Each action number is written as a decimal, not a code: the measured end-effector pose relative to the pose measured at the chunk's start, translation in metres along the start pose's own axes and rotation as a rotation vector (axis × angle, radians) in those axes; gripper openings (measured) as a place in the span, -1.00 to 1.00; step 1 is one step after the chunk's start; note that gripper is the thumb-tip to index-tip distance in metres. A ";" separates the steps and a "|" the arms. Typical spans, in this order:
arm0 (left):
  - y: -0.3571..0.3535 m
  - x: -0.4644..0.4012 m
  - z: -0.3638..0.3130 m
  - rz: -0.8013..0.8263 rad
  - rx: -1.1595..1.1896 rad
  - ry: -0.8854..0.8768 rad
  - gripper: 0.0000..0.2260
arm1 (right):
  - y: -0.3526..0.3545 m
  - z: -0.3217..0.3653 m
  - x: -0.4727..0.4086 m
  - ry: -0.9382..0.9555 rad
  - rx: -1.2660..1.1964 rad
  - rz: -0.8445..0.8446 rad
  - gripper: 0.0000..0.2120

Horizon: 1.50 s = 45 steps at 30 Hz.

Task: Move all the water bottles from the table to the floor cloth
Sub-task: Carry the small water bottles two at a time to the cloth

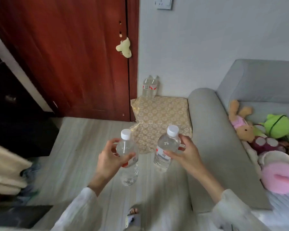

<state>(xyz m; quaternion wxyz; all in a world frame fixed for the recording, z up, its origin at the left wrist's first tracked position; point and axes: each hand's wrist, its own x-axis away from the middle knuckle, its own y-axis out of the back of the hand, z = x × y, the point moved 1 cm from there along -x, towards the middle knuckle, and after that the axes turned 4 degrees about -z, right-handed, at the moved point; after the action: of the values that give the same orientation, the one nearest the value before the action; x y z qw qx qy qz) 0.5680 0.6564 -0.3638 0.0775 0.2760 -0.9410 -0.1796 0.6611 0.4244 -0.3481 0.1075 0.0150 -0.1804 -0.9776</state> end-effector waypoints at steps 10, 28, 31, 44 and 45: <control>-0.094 -0.183 -0.032 0.108 -0.102 0.044 -0.40 | 0.028 -0.032 -0.193 -0.057 0.048 -0.078 -0.45; -0.330 -0.471 -0.049 0.185 -0.207 0.256 -0.32 | 0.070 -0.154 -0.555 -0.114 0.178 0.182 -0.34; -0.361 -0.514 -0.036 0.269 -0.267 0.215 -0.33 | 0.059 -0.181 -0.594 -0.122 0.203 0.184 -0.36; -0.453 -0.651 0.023 0.426 -0.392 -0.017 -0.38 | 0.022 -0.277 -0.721 -0.054 0.258 0.221 -0.33; -0.457 -0.657 0.023 0.429 -0.380 -0.013 -0.37 | 0.024 -0.281 -0.727 -0.055 0.256 0.214 -0.32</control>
<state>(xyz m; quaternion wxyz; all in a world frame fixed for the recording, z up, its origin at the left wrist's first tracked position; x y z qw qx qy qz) 1.3360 0.6644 -0.5899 0.1580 0.0499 -0.9278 -0.3342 1.3947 0.4611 -0.6090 0.2033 -0.0173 -0.3069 -0.9296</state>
